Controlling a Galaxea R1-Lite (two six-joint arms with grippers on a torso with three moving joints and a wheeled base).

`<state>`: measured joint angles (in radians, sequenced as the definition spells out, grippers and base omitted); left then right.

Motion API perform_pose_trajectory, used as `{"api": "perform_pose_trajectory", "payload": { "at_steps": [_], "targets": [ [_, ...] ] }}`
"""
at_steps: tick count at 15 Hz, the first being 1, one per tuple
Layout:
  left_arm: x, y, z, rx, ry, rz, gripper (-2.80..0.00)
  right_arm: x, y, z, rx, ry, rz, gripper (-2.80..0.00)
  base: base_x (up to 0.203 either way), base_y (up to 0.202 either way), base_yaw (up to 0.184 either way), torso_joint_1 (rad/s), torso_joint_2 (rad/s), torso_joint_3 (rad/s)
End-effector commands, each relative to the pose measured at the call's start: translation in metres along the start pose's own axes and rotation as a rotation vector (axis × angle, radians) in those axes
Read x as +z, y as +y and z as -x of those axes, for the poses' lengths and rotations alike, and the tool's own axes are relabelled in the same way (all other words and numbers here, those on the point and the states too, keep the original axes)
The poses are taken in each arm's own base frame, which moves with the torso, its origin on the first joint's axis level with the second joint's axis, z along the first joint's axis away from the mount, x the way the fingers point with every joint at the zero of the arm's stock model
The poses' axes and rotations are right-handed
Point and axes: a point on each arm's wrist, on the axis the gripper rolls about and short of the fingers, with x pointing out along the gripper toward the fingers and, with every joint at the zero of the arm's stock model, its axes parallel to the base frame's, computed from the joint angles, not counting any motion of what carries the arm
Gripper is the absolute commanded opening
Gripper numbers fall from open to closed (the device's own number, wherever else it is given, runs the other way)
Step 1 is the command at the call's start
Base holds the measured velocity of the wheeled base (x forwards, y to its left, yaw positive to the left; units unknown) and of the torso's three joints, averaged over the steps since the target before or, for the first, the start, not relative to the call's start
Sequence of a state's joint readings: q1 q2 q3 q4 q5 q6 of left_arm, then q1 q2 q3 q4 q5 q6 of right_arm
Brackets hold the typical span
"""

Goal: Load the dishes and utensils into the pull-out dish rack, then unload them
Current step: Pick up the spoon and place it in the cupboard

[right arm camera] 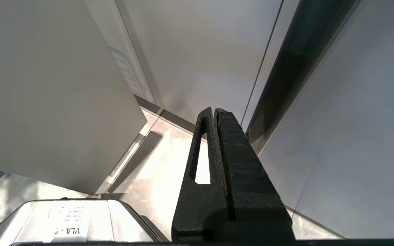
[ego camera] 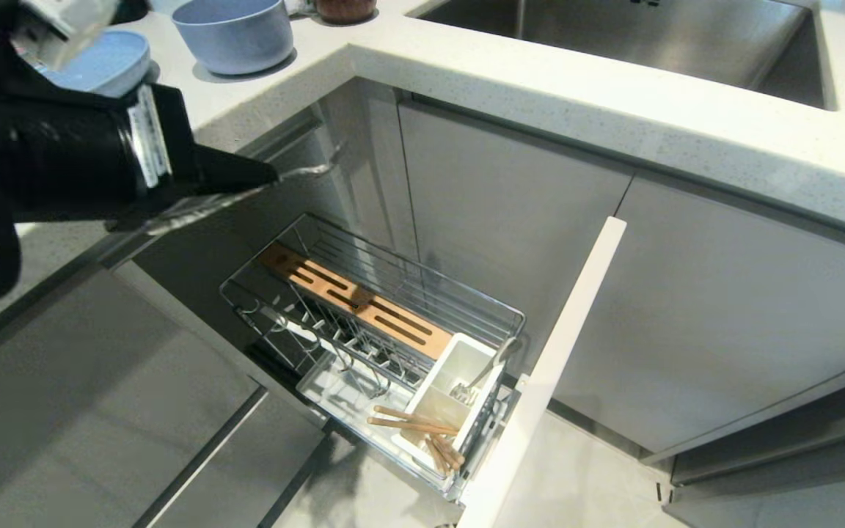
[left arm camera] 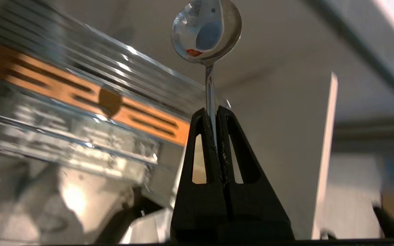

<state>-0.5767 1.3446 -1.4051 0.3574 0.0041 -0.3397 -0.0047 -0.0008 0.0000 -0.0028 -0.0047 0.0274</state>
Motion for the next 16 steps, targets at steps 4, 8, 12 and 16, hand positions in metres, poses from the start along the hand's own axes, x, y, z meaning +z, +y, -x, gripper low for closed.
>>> {"api": "perform_pose_trajectory", "payload": {
  "at_steps": [4, 8, 12, 16],
  "targets": [
    [-0.052, -0.024, -0.048, -0.073, 0.259, -0.094, -2.8, 0.0, 0.0, 0.0, 0.0, -0.003, 0.0, -2.8, 0.0, 0.0, 0.0, 0.0, 0.0, 0.0],
    [-0.077, -0.025, -0.09, -0.011, 0.385, -0.116, -2.8, 0.0, 0.0, 0.0, 0.0, -0.003, 0.0, -2.8, 0.0, 0.0, 0.0, 0.0, 0.0, 0.0],
    [-0.095, -0.024, -0.121, 0.038, 0.471, -0.118, -2.8, 0.0, 0.0, 0.0, 0.0, -0.003, 0.0, -2.8, 0.0, 0.0, 0.0, 0.0, 0.0, 0.0],
    [-0.1, -0.031, -0.128, 0.08, 0.573, -0.072, -2.8, 0.0, 0.0, 0.0, 0.0, -0.003, 0.0, -2.8, 0.0, 0.0, 0.0, 0.0, 0.0, 0.0]
  ]
}}
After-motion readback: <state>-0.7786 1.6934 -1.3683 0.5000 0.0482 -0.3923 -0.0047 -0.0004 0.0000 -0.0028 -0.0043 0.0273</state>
